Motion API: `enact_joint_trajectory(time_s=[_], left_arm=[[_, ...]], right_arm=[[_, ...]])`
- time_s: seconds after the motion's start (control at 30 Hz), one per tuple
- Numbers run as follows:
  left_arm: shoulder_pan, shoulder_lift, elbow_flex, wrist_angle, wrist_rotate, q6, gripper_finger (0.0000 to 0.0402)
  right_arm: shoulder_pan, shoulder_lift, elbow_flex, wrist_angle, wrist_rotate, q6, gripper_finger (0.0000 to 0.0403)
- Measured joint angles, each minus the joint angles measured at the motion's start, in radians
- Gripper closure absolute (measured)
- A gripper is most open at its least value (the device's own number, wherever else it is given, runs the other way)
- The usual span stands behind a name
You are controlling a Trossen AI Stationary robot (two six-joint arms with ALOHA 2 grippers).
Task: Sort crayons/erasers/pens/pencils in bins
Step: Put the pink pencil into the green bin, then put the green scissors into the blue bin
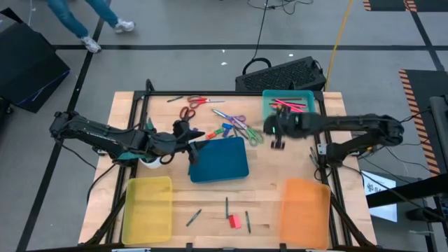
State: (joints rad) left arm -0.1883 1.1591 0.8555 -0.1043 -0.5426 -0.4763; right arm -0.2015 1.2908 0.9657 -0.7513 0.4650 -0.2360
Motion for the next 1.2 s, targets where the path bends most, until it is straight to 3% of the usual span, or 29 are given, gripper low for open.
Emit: enact_joint_trajectory(time_s=[0.23, 0.33, 0.47, 0.6, 0.77, 1.0, 1.2], left_arm=[[-0.021, 0.0, 0.0, 0.03, 0.018, -0.005, 0.0213], [-0.037, 0.0, 0.0, 0.042, 0.02, 0.0, 0.0213], [-0.043, 0.0, 0.0, 0.05, 0.02, 0.0, 0.0213], [-0.043, 0.0, 0.0, 0.05, 0.02, -0.002, 0.0213], [-0.042, 0.0, 0.0, 0.049, 0.02, -0.002, 0.0213], [-0.042, 0.0, 0.0, 0.047, 0.02, 0.003, 0.0213], [-0.042, 0.0, 0.0, 0.048, 0.02, 0.052, 0.0213]], right_arm=[[-0.394, 0.091, 0.0, 0.228, 0.004, -0.453, 0.0383], [-0.501, 0.16, 0.0, 0.276, -0.084, -0.51, 0.0383], [-0.559, 0.263, 0.0, 0.278, -0.156, -0.505, 0.0382], [-0.566, 0.327, 0.0, 0.286, -0.155, -0.462, 0.0367], [-0.552, 0.331, 0.0, 0.281, -0.155, -0.44, 0.0299], [-0.428, 0.153, 0.0, 0.28, -0.148, -0.348, 0.0197], [-0.241, 0.041, 0.0, 0.283, -0.229, -0.123, 0.017]])
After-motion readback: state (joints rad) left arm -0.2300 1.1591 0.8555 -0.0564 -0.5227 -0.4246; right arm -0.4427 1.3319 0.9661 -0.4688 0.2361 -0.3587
